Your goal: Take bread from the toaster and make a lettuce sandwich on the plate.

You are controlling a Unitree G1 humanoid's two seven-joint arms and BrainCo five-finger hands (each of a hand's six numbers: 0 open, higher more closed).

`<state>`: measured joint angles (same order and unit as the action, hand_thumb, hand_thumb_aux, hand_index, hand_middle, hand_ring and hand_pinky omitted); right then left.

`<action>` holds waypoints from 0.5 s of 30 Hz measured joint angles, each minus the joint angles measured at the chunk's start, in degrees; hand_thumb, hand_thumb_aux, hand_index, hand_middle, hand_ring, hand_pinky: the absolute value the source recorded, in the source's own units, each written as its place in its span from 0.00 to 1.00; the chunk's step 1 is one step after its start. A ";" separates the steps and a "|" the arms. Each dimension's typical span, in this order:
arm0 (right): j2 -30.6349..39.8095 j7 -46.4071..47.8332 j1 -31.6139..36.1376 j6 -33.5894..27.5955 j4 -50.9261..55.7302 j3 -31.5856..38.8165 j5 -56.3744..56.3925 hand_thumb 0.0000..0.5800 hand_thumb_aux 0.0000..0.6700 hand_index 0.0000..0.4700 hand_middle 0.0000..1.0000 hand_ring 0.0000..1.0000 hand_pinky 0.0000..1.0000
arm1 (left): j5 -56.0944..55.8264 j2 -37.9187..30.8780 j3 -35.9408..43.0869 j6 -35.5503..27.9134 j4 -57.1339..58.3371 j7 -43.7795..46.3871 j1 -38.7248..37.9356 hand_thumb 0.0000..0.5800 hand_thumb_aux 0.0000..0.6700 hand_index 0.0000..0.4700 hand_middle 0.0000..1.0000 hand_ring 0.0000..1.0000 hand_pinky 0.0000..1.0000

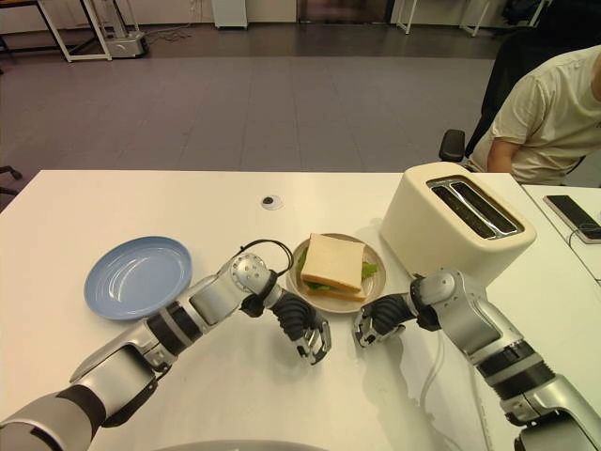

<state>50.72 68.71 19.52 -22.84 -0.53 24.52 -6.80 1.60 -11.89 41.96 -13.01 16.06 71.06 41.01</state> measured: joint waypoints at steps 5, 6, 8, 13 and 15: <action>-4.20 -3.35 4.22 3.53 8.09 0.91 -3.12 1.00 1.00 1.00 1.00 1.00 1.00 | 2.67 -0.32 -4.05 4.70 10.98 -3.27 4.26 1.00 1.00 1.00 1.00 1.00 1.00; -5.08 -4.00 5.36 4.42 9.88 1.02 -3.69 1.00 1.00 1.00 1.00 1.00 1.00 | 3.09 -0.34 -4.29 5.68 12.66 -3.70 4.72 1.00 1.00 1.00 1.00 1.00 1.00; -6.68 -5.08 7.67 6.40 13.29 1.69 -5.06 1.00 1.00 1.00 1.00 1.00 1.00 | 4.04 -0.14 -4.56 6.83 15.18 -4.21 4.84 1.00 1.00 1.00 1.00 1.00 1.00; -11.35 -9.13 12.67 10.75 21.40 2.26 -7.86 1.00 1.00 1.00 1.00 1.00 1.00 | 6.39 0.89 -5.49 9.10 20.33 -6.50 5.50 1.00 1.00 1.00 1.00 1.00 1.00; -13.24 -10.26 14.14 11.76 24.12 2.35 -8.20 1.00 1.00 1.00 1.00 1.00 1.00 | 7.89 1.12 -5.82 10.19 23.33 -8.73 6.70 1.00 1.00 1.00 1.00 1.00 1.00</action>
<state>37.48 58.46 33.66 -11.09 23.59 26.87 -15.00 9.49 -10.77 36.14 -2.82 39.39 62.33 47.72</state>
